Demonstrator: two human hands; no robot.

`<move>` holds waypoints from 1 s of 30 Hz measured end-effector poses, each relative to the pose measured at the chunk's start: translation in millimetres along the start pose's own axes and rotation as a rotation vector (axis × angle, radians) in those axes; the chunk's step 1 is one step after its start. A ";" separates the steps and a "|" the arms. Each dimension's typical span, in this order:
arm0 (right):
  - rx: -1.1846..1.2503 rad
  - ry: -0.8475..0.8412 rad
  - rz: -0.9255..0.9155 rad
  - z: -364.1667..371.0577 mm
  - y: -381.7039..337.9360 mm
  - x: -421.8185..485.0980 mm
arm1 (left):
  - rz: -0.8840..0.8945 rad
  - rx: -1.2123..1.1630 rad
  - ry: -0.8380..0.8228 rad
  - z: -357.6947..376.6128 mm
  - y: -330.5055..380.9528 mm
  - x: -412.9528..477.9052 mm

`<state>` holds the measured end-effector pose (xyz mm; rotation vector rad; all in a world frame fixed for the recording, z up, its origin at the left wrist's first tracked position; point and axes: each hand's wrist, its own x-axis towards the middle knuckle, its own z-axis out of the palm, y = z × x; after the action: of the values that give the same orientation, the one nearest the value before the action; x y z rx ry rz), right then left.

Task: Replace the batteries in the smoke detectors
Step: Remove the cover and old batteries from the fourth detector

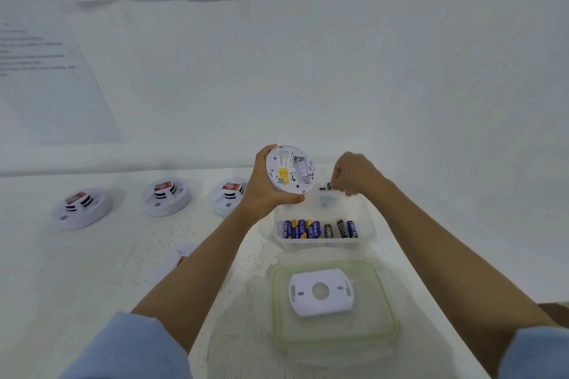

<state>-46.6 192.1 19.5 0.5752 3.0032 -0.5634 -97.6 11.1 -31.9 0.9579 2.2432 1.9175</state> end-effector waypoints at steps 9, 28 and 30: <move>-0.367 -0.165 -0.134 28.3 -11.3 48.5 | -0.040 -0.014 0.008 -3.3 -12.7 14.4; 0.865 0.373 -0.430 -7.5 -16.0 10.2 | -0.042 -0.074 0.016 -0.6 -2.6 8.1; 0.776 0.319 -0.472 -1.5 -18.5 -0.2 | -0.043 -0.090 0.012 3.6 1.4 4.7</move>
<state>-53.0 176.5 27.3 -0.0800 3.1216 -1.8592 -99.4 16.6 -29.8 0.8816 2.1439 1.9922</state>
